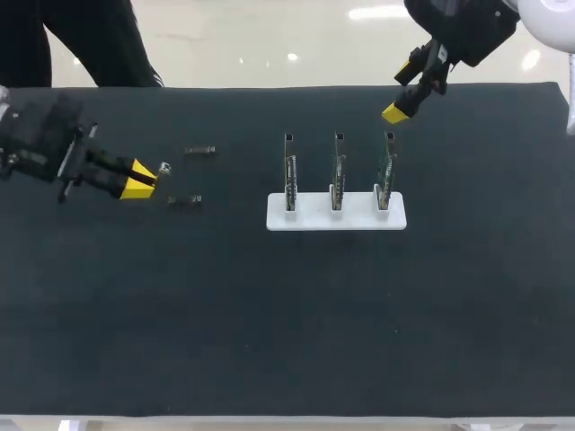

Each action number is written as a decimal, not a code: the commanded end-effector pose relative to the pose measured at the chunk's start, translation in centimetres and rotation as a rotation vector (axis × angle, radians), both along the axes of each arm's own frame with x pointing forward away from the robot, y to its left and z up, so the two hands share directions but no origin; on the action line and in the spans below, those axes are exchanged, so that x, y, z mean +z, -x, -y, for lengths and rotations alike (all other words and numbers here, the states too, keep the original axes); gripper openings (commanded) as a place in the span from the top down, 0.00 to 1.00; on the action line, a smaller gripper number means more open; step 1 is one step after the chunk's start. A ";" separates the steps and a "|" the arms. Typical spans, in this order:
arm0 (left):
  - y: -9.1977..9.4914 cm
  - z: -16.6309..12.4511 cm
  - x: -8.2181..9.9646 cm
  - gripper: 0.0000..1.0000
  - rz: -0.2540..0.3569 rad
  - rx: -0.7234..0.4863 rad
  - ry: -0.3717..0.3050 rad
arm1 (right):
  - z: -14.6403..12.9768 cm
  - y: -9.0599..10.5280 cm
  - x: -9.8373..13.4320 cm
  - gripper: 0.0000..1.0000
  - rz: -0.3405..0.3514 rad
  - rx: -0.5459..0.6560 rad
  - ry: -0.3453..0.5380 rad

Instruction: Pick up the optical module with the left hand, and insert it into the network port with the right hand.

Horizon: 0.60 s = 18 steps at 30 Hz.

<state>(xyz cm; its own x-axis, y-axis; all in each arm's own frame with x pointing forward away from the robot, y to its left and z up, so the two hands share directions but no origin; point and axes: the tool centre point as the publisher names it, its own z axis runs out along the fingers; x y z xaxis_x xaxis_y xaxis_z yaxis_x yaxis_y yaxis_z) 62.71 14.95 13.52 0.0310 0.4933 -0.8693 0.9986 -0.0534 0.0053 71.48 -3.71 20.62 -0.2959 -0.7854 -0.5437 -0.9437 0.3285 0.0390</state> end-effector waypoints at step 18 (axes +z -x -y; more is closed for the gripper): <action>-0.4 2.4 2.0 1.00 -0.028 -0.036 0.389 | -0.1 0.1 0.0 0.00 0.002 -0.003 0.002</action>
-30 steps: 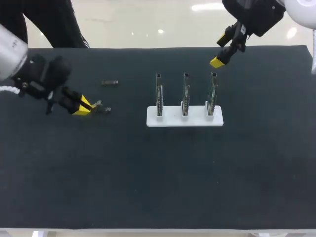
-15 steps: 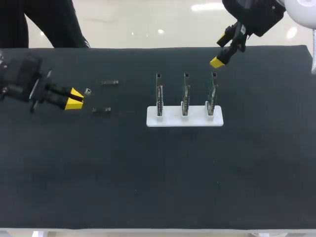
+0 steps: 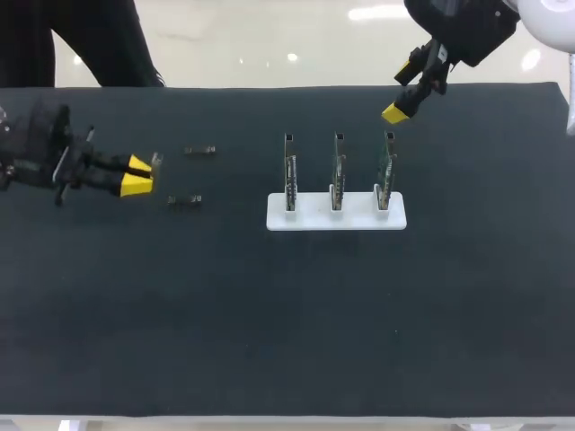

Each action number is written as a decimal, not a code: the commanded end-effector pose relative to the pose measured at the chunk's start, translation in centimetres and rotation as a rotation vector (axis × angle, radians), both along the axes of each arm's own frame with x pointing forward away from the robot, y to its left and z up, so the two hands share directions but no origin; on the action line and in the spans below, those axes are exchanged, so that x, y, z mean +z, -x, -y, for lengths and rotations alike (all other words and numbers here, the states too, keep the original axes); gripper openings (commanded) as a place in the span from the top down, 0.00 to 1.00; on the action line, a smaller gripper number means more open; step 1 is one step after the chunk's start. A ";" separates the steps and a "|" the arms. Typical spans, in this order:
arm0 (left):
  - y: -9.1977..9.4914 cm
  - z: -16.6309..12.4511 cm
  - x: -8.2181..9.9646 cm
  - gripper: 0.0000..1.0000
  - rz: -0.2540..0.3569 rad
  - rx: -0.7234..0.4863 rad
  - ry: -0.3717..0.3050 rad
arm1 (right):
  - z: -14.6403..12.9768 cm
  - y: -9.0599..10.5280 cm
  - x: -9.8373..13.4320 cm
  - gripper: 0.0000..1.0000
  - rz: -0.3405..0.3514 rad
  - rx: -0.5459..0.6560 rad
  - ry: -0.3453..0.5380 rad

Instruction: Pick up the optical module with the left hand, and insert it into the network port with the right hand.

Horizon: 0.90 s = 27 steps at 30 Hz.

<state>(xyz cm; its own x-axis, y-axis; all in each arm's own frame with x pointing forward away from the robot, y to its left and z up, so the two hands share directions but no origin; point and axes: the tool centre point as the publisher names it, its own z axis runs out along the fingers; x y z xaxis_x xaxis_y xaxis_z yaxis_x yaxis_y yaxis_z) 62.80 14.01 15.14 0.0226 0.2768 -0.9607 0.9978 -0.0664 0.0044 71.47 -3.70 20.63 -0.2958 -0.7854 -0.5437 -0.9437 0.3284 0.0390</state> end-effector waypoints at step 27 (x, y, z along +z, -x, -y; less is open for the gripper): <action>-5.1 9.3 3.7 1.00 -0.015 0.040 0.379 | 0.0 0.1 0.0 0.00 0.002 -0.004 0.002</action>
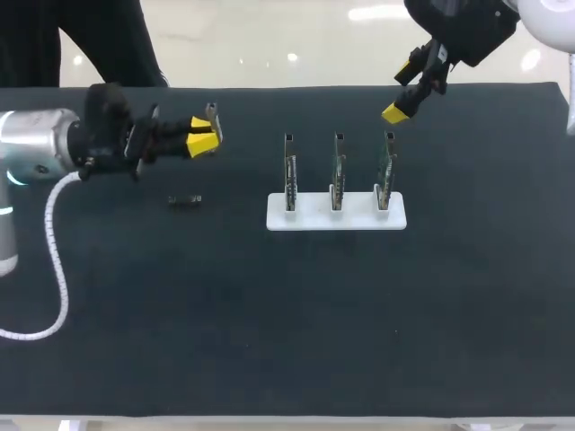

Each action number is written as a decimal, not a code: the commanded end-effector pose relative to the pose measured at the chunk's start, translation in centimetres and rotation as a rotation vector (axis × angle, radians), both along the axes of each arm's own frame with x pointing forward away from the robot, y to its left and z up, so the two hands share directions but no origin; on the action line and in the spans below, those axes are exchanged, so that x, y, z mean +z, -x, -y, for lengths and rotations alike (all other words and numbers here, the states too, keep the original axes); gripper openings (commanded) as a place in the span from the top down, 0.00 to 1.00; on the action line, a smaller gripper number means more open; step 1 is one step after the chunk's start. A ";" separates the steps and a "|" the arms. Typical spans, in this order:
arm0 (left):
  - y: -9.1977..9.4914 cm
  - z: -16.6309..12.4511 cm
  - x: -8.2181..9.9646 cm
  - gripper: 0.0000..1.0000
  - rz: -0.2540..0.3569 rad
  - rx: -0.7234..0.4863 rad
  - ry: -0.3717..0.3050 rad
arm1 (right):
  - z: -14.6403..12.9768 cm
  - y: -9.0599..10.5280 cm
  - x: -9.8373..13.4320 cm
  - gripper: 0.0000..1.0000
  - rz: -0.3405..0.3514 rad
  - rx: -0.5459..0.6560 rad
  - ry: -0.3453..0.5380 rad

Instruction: Pick up the optical module with the left hand, and insert it into the network port with the right hand.

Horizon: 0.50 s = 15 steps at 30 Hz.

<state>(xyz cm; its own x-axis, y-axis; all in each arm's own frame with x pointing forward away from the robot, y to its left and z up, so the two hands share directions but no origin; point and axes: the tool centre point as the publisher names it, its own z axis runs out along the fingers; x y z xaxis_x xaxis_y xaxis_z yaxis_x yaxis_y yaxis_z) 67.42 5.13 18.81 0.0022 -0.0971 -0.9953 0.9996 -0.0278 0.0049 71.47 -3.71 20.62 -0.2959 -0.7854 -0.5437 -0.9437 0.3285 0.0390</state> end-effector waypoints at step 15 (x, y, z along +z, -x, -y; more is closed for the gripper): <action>-2.3 2.1 0.2 1.00 0.018 0.000 0.006 | -0.1 0.1 0.0 0.00 0.002 -0.003 0.002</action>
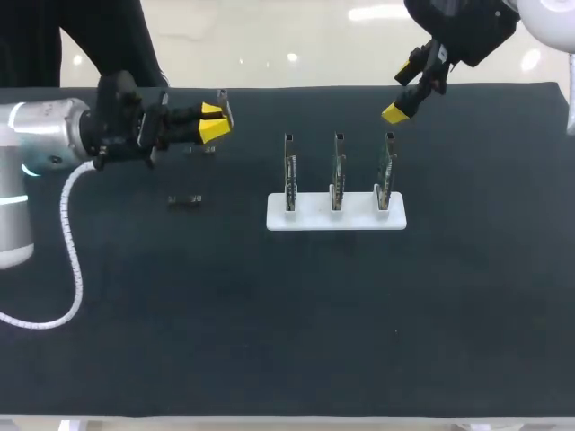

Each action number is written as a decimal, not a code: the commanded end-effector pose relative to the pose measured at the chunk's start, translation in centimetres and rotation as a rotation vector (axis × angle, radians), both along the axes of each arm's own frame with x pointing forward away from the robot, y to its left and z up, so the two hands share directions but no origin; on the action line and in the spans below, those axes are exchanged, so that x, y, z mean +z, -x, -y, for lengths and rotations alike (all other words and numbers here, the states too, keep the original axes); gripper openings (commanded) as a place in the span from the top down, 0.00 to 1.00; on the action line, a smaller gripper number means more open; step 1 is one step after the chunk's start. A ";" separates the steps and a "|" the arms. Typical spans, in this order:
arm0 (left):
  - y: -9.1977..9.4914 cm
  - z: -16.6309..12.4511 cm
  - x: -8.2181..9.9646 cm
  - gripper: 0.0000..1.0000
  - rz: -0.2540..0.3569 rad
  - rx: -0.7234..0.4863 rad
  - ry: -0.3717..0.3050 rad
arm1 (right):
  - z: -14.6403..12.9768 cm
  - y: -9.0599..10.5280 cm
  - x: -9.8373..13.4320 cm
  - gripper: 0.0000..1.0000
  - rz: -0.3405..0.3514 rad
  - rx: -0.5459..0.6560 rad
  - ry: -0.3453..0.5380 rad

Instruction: Pick up the optical module with the left hand, and insert it into the network port with the right hand.

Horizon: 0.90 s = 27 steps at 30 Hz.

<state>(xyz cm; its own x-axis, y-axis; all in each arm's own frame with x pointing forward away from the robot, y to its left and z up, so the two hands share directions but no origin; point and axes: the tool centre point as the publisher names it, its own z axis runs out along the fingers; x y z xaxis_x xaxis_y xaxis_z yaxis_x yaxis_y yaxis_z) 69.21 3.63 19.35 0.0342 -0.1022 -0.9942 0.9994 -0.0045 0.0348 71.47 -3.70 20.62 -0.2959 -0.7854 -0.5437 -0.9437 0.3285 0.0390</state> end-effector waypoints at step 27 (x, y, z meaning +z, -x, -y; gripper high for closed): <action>-0.8 2.9 -2.3 1.00 -0.029 0.014 -0.026 | -0.1 0.1 0.0 0.00 0.002 -0.003 0.002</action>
